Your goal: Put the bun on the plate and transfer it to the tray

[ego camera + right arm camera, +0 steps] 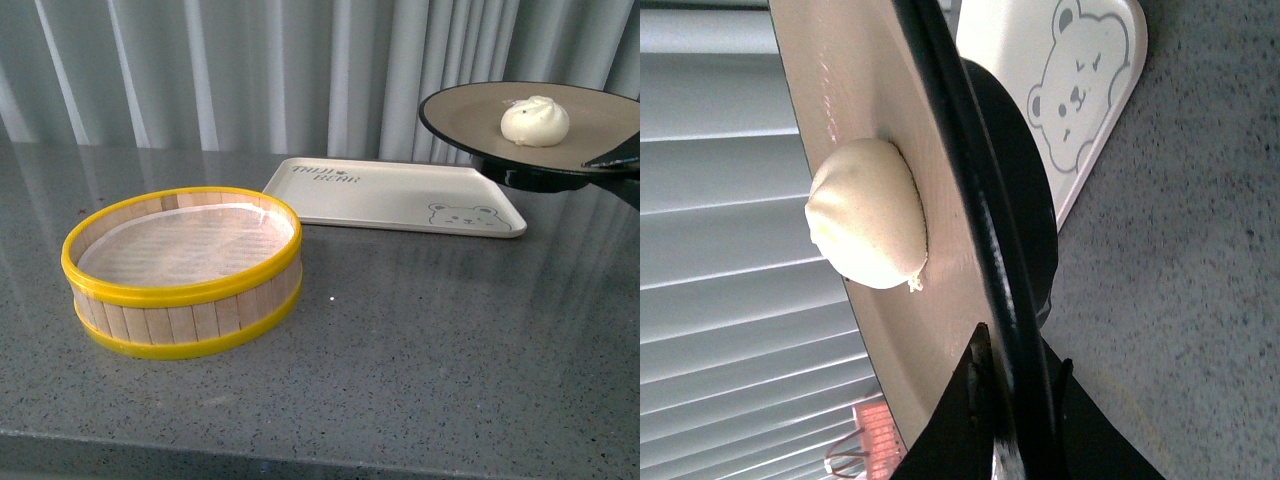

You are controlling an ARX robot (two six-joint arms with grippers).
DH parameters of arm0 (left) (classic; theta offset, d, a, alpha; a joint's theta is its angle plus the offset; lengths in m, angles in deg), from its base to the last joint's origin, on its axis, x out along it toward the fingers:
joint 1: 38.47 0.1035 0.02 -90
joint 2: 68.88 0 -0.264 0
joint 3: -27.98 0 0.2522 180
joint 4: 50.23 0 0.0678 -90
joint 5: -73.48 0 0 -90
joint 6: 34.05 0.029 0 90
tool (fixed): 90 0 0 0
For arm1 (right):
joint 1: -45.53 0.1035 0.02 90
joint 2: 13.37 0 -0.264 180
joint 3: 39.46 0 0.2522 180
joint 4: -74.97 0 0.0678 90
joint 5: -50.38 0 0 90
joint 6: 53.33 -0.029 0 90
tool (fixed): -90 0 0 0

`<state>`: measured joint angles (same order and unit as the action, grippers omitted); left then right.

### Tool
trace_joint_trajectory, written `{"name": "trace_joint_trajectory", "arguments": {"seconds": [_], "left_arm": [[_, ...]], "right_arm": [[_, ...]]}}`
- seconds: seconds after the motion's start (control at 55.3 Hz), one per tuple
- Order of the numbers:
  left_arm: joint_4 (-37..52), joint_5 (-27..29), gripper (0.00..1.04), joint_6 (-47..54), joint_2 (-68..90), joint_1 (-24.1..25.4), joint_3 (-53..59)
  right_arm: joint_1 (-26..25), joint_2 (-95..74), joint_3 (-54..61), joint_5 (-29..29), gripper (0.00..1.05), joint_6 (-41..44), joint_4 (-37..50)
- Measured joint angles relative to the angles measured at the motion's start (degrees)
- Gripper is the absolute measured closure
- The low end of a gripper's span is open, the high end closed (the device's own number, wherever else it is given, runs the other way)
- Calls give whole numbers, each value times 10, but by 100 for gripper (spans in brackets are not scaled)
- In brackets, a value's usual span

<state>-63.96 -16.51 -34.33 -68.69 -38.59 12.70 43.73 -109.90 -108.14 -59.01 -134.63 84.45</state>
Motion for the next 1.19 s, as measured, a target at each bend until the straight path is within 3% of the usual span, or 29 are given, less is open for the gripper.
{"name": "trace_joint_trajectory", "arguments": {"seconds": [0.615,1.194], "left_arm": [[0,0,7,0,0,0,0],[0,0,7,0,0,0,0]], "right_arm": [[8,-226,-277,-17,102,3,-75],[12,-325,-360,-24,102,3,-92]]}}
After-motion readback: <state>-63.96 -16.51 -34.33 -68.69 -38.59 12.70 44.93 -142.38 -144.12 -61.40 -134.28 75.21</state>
